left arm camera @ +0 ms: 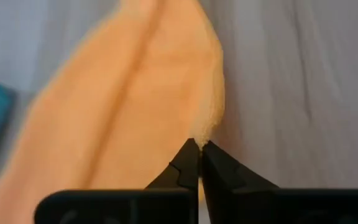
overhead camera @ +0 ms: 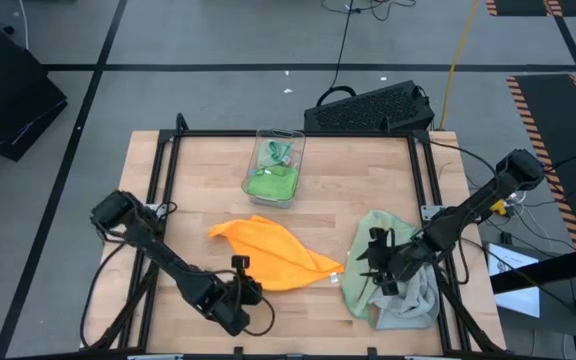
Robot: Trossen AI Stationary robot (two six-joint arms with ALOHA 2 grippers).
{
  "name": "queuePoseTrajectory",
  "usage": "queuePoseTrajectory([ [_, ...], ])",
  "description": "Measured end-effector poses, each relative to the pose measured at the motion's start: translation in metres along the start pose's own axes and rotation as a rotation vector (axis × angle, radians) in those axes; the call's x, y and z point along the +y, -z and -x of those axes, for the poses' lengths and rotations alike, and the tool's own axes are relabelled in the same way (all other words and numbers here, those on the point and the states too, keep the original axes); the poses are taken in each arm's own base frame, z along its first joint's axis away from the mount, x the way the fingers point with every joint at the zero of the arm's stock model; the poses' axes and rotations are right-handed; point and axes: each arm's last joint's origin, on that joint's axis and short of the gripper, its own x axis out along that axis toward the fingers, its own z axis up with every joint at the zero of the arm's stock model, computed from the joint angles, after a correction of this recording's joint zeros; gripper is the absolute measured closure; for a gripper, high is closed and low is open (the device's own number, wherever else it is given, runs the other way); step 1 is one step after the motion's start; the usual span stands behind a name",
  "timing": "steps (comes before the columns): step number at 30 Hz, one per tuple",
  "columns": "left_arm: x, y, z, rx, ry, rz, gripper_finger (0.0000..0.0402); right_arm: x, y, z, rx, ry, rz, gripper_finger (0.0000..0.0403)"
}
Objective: Fold microfiber towels
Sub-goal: Fold the yellow towel
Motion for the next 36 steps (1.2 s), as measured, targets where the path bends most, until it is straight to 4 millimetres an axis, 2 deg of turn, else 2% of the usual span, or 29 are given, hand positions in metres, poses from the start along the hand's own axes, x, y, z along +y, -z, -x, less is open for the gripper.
queuePoseTrajectory([
  [4,0.015,-0.013,0.025,-0.101,-0.036,0.043,0.0384,0.005,-0.006,-0.008,-0.064,-0.016,0.109,0.0197],
  [7,0.025,-0.018,0.041,-0.156,-0.070,0.034,0.0393,0.012,-0.010,-0.018,-0.098,-0.056,0.193,0.0194],
  [14,0.048,-0.029,0.074,-0.290,-0.177,0.042,0.0384,0.022,-0.007,-0.044,-0.107,-0.101,0.300,0.0221],
  [18,0.055,-0.031,0.077,-0.292,-0.183,0.049,0.0386,0.024,-0.007,-0.059,-0.151,-0.028,0.311,0.0230],
  [23,0.057,-0.031,0.076,-0.287,-0.198,0.022,0.0394,0.022,-0.009,-0.074,-0.196,0.005,0.243,0.0221],
  [28,0.056,-0.031,0.078,-0.308,-0.253,0.006,0.0392,0.009,-0.009,-0.085,-0.172,0.048,0.114,0.0204],
  [36,0.055,-0.030,0.080,-0.321,-0.272,0.005,0.0386,-0.005,-0.006,-0.098,-0.132,0.093,0.050,0.0206],
])
